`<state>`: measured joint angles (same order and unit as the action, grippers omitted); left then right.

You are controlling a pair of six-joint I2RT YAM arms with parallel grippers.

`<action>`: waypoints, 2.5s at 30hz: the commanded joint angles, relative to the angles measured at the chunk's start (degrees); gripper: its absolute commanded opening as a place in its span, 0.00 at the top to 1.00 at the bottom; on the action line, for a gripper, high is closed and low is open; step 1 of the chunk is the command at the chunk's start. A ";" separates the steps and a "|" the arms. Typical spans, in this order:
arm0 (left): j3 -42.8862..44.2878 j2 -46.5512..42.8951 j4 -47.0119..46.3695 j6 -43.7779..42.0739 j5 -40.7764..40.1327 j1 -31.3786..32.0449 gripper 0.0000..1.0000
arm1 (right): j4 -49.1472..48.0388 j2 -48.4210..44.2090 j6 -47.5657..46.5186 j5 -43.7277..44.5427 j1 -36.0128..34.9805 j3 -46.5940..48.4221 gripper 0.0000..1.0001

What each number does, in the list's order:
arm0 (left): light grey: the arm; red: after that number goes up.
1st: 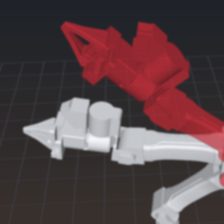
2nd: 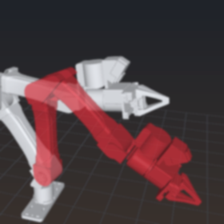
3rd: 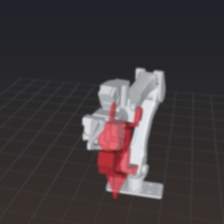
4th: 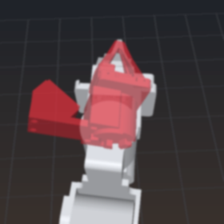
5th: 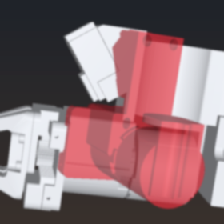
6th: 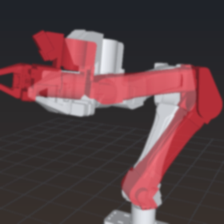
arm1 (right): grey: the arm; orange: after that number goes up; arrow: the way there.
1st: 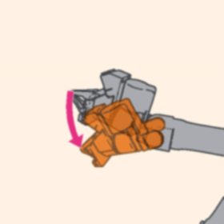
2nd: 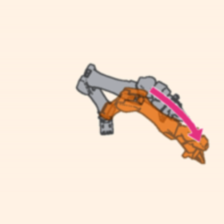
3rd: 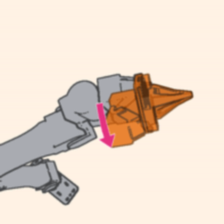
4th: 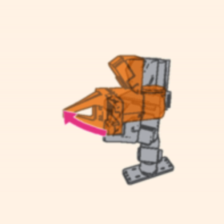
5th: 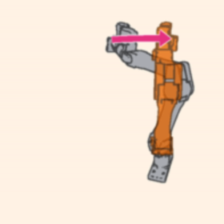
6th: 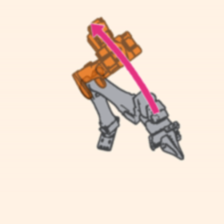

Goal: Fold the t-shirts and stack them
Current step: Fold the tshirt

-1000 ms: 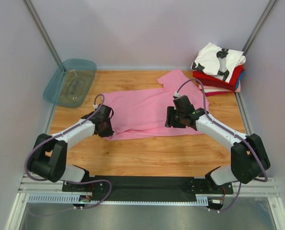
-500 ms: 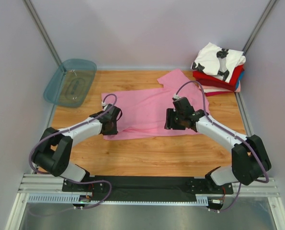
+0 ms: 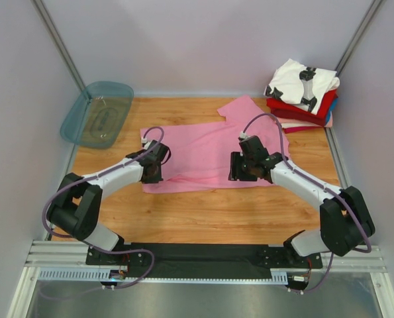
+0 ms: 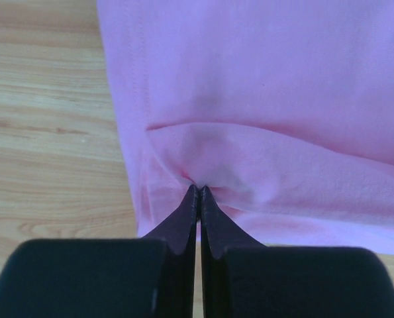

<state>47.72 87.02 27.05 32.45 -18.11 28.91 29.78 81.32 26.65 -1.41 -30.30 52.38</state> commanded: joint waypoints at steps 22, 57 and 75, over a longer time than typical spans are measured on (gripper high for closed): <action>15.48 4.94 14.17 2.71 -2.54 -11.68 0.26 | 2.74 3.32 -4.24 5.10 2.87 7.65 0.43; -4.13 -3.27 -4.72 3.06 1.50 -10.80 0.65 | -2.62 2.44 -0.64 5.01 10.79 -2.37 0.35; -8.43 -12.21 -0.96 4.46 1.77 -10.80 1.00 | -10.36 7.63 7.62 7.38 16.50 -10.89 0.39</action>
<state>40.07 79.22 22.70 35.53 -15.33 17.98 19.29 86.98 31.86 4.21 -14.22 44.27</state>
